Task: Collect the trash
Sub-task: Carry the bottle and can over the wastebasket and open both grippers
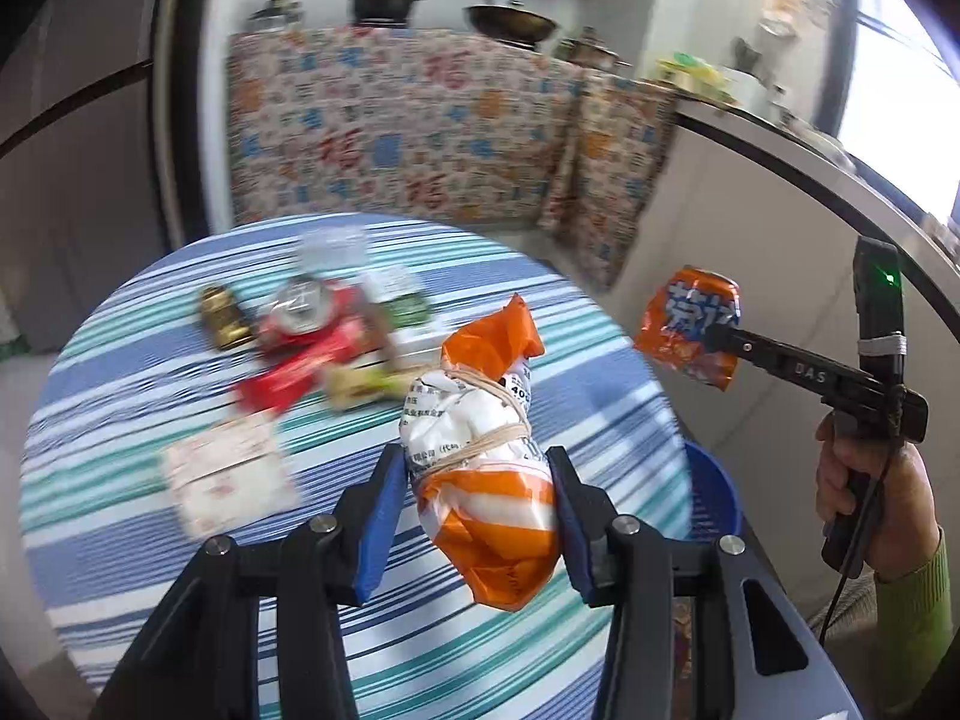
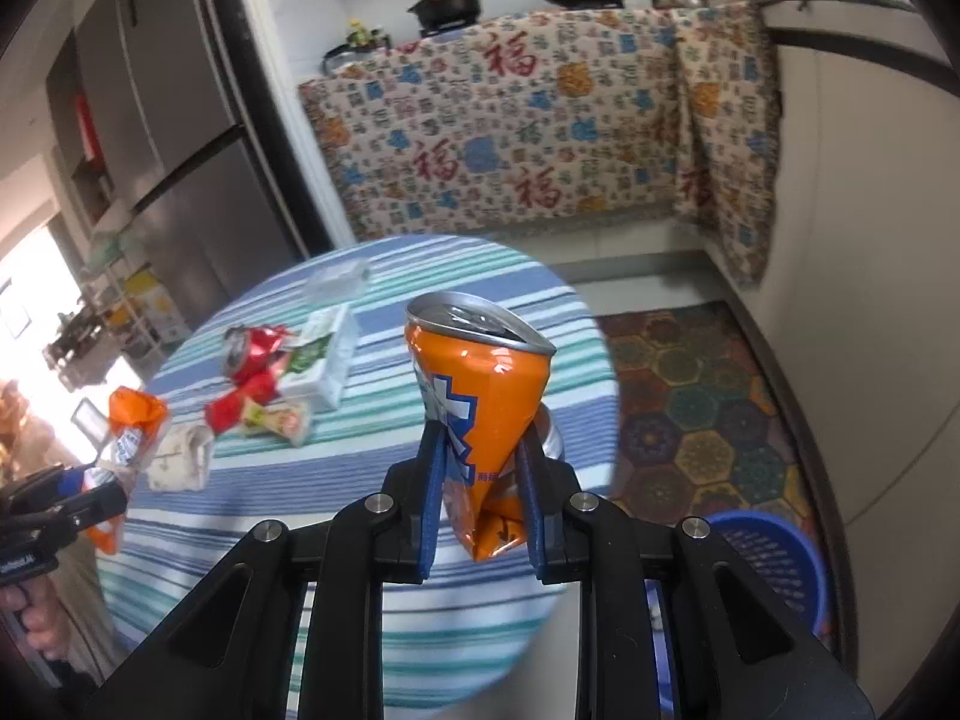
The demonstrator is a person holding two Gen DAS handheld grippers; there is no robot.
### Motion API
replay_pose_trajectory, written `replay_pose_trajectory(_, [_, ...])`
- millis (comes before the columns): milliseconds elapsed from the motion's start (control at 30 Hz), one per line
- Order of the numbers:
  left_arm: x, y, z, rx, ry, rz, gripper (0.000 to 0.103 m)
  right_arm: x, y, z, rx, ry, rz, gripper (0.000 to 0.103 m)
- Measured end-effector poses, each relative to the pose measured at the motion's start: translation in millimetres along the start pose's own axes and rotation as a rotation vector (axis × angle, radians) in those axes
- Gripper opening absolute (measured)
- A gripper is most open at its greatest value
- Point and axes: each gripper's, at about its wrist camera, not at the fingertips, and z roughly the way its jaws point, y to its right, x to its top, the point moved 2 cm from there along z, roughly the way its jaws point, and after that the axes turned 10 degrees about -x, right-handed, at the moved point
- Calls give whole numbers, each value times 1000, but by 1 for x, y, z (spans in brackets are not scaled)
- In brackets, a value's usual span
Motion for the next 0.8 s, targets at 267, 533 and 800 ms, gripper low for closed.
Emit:
replay_pose_trajectory(267, [17,111,91,-191,-84,95,47,-22,113,-30,-240,-49,67,23])
replay_pose_trajectory(533, [4,190,200,-287,-211,148,47,-62,206,-8,-287,-161,215,23])
replay_pose_trajectory(800, [-17,211,274,-294,-321,161,48,-76,248,6,-282,-225,302,22])
